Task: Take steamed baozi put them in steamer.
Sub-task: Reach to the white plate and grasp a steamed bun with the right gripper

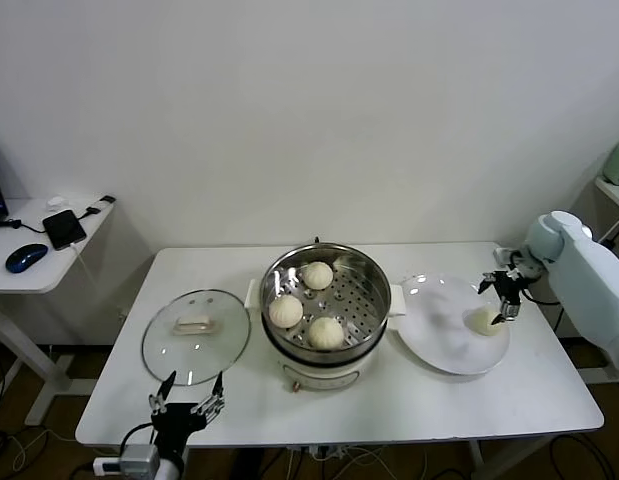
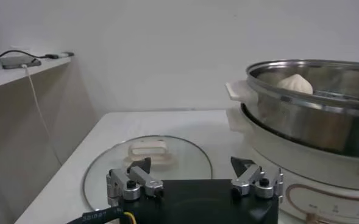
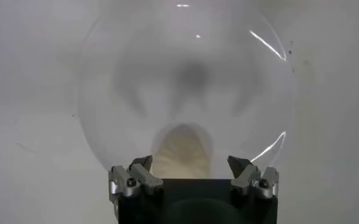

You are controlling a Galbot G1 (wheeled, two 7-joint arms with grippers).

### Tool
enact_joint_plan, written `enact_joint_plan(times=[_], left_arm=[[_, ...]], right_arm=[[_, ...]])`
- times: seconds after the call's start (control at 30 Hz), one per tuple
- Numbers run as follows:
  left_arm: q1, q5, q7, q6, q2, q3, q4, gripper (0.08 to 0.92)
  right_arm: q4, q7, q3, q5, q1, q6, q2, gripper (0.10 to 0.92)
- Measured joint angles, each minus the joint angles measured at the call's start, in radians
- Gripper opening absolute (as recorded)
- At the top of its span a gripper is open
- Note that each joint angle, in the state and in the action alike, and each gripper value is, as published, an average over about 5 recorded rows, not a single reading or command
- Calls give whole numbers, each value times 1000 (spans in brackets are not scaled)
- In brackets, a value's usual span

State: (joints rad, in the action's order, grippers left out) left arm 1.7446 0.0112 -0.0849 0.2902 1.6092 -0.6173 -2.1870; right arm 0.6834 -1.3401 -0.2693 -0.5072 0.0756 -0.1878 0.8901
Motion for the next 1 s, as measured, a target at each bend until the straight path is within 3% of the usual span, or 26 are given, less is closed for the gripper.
enact_joint_plan(times=[1.0], left_arm=[[-5, -19, -3, -4, 0, -22, 21, 823]], right_arm=[[-95, 67, 76, -164, 36, -15, 73, 823]])
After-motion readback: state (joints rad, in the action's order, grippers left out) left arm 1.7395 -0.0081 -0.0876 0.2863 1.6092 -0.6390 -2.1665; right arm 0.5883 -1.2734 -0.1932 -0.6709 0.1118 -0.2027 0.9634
